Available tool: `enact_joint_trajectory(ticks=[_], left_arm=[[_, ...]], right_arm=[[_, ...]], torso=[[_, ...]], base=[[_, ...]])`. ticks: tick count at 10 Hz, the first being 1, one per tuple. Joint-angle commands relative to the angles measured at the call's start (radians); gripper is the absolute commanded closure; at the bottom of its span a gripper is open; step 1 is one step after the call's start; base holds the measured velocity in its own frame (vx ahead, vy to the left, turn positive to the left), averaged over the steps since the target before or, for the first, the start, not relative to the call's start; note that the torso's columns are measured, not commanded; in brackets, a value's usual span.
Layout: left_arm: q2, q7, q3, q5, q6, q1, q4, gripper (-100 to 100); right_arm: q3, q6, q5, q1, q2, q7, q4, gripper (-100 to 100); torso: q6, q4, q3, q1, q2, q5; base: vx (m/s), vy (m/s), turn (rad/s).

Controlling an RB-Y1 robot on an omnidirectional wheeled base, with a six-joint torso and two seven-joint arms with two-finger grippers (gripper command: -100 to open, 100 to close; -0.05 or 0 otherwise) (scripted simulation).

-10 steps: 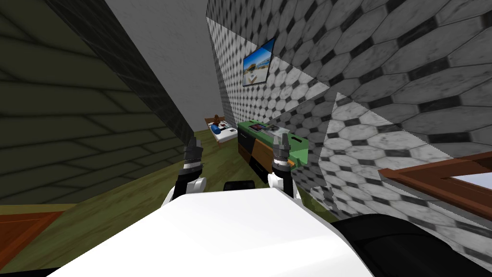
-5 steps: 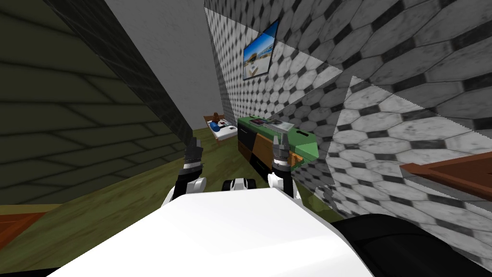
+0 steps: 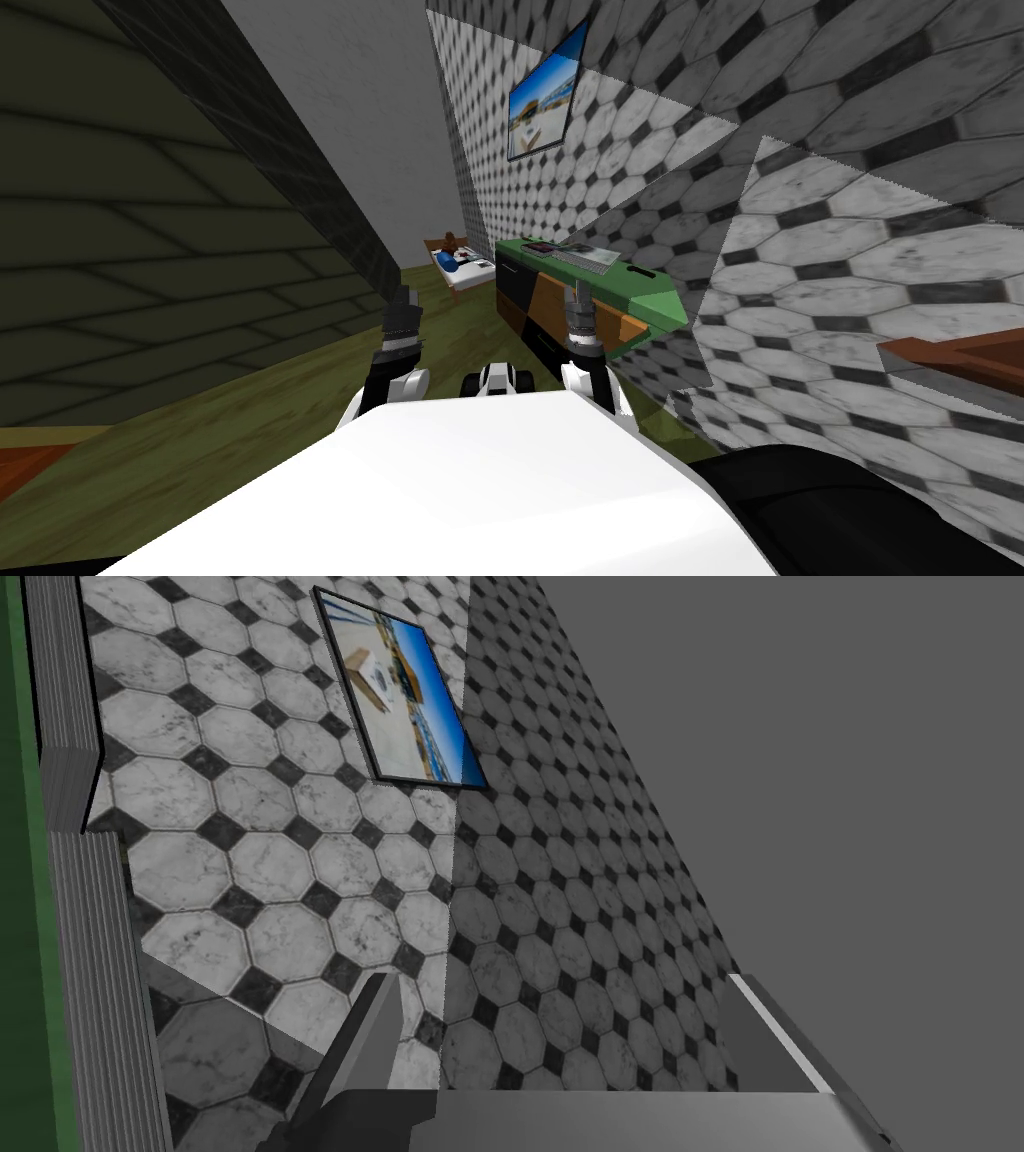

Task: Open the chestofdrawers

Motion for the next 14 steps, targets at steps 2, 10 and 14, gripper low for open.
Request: enact_joint_trajectory(ticks=[2, 10, 14], left_arm=[[0.000, 0.000, 0.000, 0.000, 0.000, 0.000, 0.000, 0], [0.000, 0.000, 0.000, 0.000, 0.000, 0.000, 0.000, 0], [0.000, 0.000, 0.000, 0.000, 0.000, 0.000, 0.000, 0]], right_arm=[[-0.019, 0.010, 0.066, 0.001, -0.104, 0.051, 0.032, -100], [-0.060, 0.041, 0.273, 0.006, -0.342, 0.208, 0.124, -100], [-0.081, 0.057, 0.376, 0.008, -0.464, 0.285, 0.172, -100]], torso=[[0.000, 0.001, 0.000, -0.001, 0.001, 0.000], [0.000, 0.001, 0.001, -0.001, 0.003, 0.000], [0.000, 0.001, 0.001, -0.001, 0.002, 0.000]], base=[[0.083, 0.052, 0.024], [0.112, 0.070, 0.030], [0.114, 0.078, 0.033]])
